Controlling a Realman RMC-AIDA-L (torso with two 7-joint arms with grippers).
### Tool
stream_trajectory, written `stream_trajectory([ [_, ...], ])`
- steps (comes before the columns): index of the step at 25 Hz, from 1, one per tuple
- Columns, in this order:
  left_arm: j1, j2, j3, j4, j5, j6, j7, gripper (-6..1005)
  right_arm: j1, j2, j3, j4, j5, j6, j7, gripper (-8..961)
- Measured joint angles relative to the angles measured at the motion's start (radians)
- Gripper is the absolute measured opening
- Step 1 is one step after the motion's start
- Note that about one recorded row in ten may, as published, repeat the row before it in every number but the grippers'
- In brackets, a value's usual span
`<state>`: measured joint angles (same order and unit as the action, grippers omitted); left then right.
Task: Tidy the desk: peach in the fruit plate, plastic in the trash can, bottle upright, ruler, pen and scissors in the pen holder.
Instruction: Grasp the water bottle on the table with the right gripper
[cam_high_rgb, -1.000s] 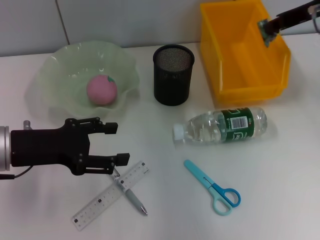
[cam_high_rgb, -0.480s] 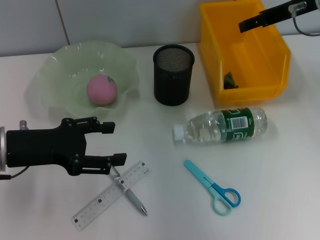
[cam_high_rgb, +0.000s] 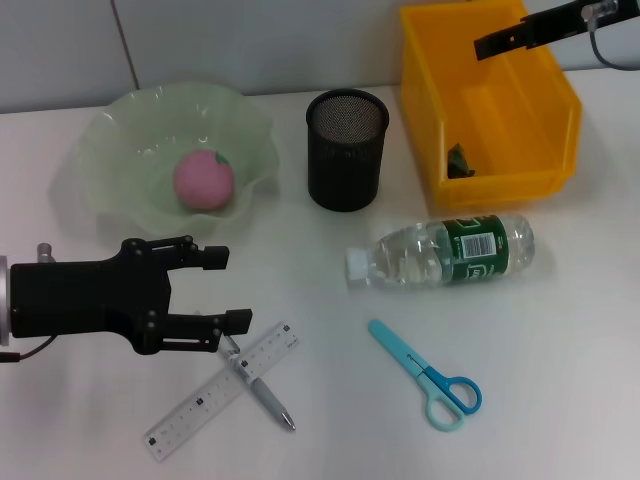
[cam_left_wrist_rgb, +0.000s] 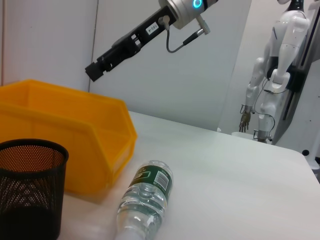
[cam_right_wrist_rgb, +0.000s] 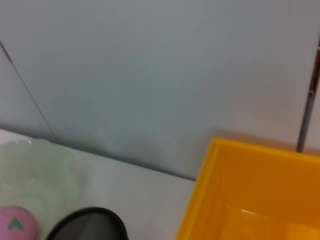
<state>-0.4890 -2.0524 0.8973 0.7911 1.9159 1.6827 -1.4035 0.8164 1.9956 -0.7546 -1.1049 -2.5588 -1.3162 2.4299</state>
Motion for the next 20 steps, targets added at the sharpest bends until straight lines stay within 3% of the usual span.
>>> stream_trajectory([
  [7,0.001,-0.001,0.000,0.000,0.000,0.000,0.000,842,-0.068,0.002,-0.002,-0.133,0.176,-0.135,-0.005,778],
  [20,0.001,0.000,-0.004,0.001,0.000,0.000,-0.004,842,-0.123,0.016,-0.030,-0.292,0.203,-0.410,-0.063,779],
])
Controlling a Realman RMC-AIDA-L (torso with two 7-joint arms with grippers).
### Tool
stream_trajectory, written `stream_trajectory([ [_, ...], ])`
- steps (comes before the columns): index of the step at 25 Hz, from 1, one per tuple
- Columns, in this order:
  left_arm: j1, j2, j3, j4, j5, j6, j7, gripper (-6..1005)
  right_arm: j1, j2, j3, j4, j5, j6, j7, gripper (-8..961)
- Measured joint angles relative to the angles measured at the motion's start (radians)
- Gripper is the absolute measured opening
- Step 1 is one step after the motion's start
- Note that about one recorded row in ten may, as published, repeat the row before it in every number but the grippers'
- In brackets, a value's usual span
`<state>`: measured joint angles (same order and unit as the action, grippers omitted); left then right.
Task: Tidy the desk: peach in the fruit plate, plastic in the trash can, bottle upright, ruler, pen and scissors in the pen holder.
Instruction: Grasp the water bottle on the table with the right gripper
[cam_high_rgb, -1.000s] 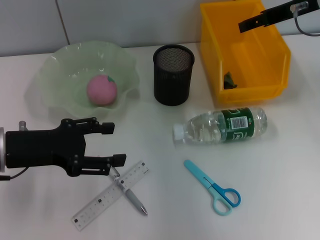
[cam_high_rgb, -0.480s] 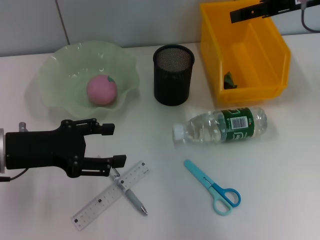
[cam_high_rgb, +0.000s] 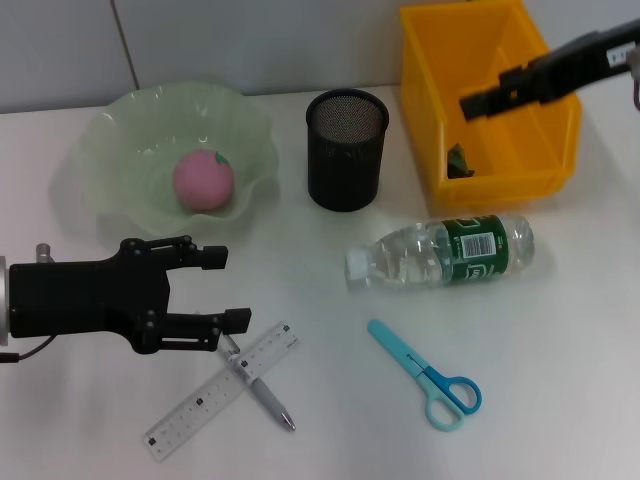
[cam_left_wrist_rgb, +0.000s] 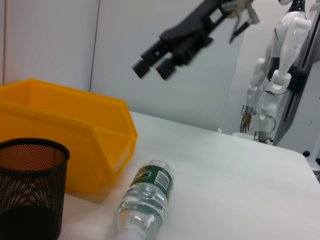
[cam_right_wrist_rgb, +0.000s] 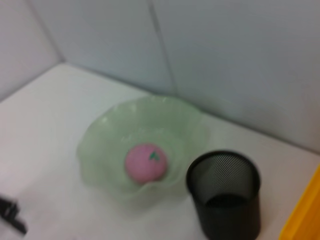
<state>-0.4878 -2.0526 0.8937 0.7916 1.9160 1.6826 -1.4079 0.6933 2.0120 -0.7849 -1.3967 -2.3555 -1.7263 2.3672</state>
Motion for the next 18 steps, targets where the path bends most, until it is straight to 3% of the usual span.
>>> stream_trajectory([
  [8,-0.001,-0.003,-0.006,0.000,0.000,0.000,0.002,842,-0.008,0.001,-0.057,0.013,-0.016,-0.089,-0.150,777],
  [12,-0.001,-0.005,-0.009,-0.001,0.000,-0.002,0.002,843,0.019,-0.024,-0.131,0.087,-0.026,-0.100,-0.225,777],
  [18,-0.003,-0.007,-0.017,-0.011,0.003,0.000,-0.006,843,0.075,-0.035,-0.154,0.199,-0.085,-0.069,-0.260,778],
])
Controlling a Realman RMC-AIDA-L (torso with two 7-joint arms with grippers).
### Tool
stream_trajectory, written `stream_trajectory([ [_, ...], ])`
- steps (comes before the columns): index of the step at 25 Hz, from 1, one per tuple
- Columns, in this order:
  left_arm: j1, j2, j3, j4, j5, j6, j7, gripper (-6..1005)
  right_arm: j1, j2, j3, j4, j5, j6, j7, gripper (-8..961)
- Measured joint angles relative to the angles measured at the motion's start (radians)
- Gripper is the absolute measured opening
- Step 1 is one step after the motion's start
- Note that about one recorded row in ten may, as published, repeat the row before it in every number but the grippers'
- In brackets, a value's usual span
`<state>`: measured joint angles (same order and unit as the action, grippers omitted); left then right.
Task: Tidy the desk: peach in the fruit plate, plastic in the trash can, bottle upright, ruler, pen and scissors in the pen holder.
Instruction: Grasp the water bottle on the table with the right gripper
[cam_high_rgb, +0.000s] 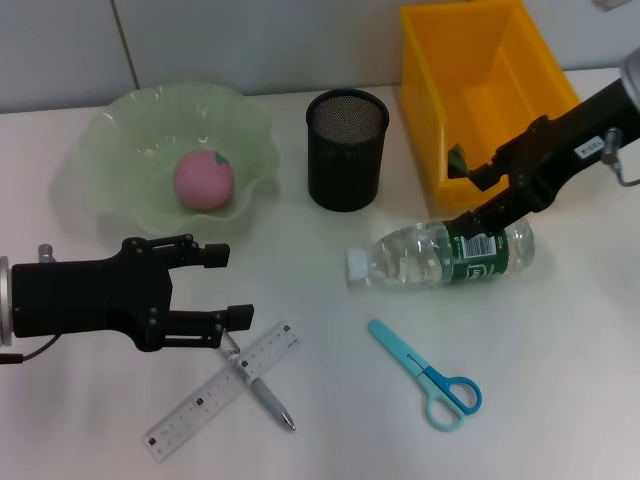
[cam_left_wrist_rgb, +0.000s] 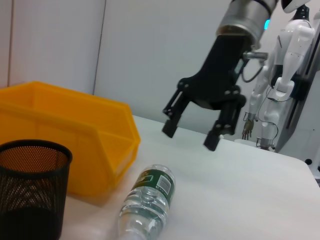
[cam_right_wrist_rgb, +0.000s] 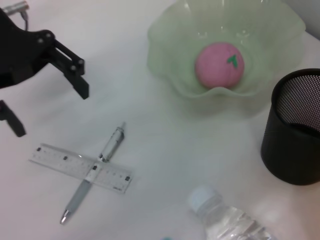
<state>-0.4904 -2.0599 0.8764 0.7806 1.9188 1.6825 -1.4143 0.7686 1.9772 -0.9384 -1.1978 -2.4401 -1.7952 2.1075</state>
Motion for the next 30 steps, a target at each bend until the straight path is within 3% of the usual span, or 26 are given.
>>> stream_trajectory([
  [14,-0.003,-0.003,-0.020,-0.001,-0.017,-0.004,-0.051,843,0.071,0.018,-0.130,0.054,-0.146,0.111,-0.161,779],
  [22,0.016,-0.003,-0.026,-0.002,-0.018,-0.003,-0.056,843,0.087,0.061,-0.207,0.097,-0.236,0.177,-0.207,780],
  [30,0.024,-0.003,-0.042,-0.001,-0.023,0.001,-0.061,843,0.096,0.091,-0.279,0.158,-0.294,0.266,-0.219,781],
])
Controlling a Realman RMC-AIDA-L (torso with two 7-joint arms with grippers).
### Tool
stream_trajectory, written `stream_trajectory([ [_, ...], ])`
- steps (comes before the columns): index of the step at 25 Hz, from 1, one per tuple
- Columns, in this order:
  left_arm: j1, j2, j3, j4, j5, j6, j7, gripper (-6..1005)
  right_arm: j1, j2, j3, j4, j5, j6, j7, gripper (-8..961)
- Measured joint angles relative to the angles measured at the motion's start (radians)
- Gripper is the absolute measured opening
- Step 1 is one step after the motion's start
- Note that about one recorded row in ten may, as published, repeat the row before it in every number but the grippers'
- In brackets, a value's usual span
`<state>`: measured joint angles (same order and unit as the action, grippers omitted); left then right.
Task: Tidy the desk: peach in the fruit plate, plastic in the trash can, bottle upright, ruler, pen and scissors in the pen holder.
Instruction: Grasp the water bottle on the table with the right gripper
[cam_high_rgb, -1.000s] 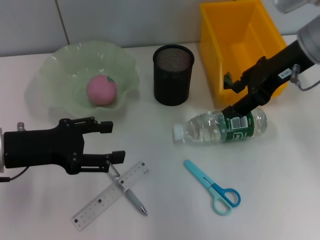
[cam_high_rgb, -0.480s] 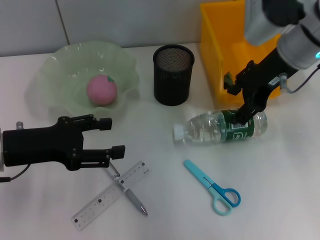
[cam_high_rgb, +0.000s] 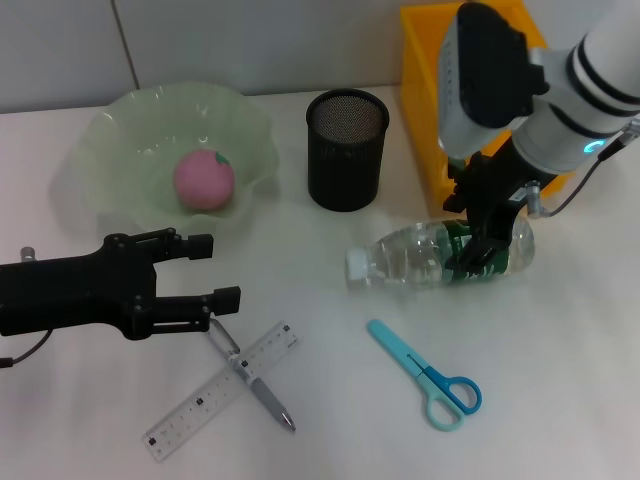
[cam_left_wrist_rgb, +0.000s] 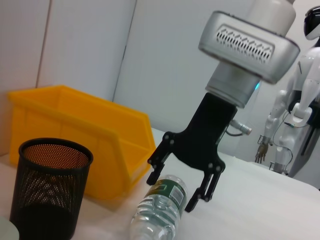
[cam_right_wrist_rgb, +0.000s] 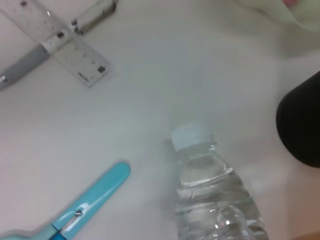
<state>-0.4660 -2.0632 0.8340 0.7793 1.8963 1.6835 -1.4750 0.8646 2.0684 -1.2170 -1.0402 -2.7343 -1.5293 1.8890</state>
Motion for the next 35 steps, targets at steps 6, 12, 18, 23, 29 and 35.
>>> stream_trajectory([
  [6,0.007,0.000,-0.008,0.000,-0.009,0.002,-0.002,842,0.001,0.006,-0.043,0.025,-0.014,0.043,0.000,781],
  [12,0.009,0.001,-0.012,0.001,-0.021,0.006,-0.002,843,0.012,0.006,-0.065,0.069,-0.020,0.070,-0.001,782],
  [18,0.010,0.002,-0.013,0.003,-0.035,0.014,-0.002,843,0.025,0.007,-0.084,0.115,-0.030,0.096,-0.002,782],
  [23,0.012,0.002,-0.018,0.007,-0.042,0.016,-0.002,842,0.035,0.008,-0.093,0.146,-0.027,0.105,-0.002,783],
  [29,0.012,0.003,-0.021,0.004,-0.046,0.015,0.001,842,0.054,0.010,-0.115,0.201,-0.027,0.128,0.005,783],
  [35,0.011,0.002,-0.023,0.001,-0.048,0.015,0.001,842,0.056,0.010,-0.119,0.210,-0.026,0.141,0.007,783],
])
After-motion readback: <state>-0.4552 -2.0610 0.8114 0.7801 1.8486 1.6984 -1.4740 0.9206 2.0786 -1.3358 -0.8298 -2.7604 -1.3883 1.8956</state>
